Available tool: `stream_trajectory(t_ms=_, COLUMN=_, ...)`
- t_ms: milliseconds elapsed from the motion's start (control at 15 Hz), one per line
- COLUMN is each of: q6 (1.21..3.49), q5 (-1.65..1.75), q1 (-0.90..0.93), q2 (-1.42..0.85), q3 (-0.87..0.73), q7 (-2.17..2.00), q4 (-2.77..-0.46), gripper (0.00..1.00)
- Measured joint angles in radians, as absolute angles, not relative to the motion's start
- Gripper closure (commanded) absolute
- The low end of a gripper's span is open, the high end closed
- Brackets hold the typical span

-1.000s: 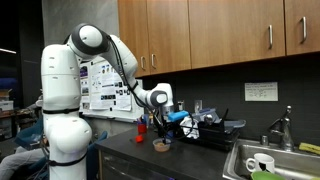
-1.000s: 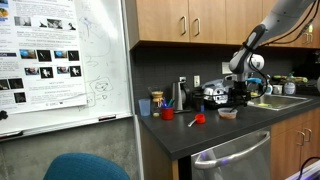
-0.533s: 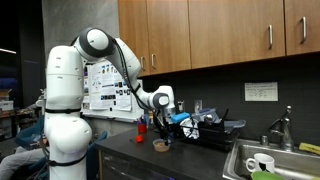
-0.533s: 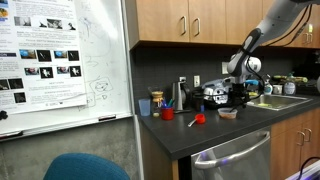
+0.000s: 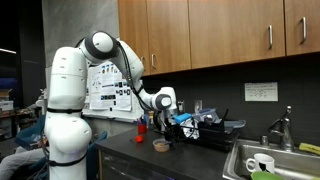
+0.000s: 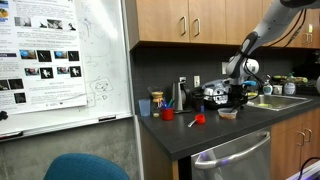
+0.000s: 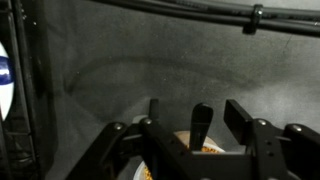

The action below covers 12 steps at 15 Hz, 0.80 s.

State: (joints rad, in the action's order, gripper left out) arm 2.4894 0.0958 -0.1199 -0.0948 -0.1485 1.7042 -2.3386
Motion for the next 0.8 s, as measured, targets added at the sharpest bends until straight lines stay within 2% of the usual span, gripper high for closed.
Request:
stream_trajectory(t_ms=333, q6=2.492, q5=0.096, q1=-0.124, q2=-0.111, q3=-0.146, q7=1.729, q4=-2.330, gripper=0.99)
stream_trajectory(t_ms=467, q6=2.492, q5=0.096, q1=-0.125, q2=-0.113, q3=-0.145, q7=1.736, q4=-2.328, gripper=0.95)
stream_trajectory(t_ms=800, q6=2.492, q5=0.117, q1=-0.125, q2=-0.114, q3=-0.144, q7=1.740, q4=-2.322, gripper=0.95)
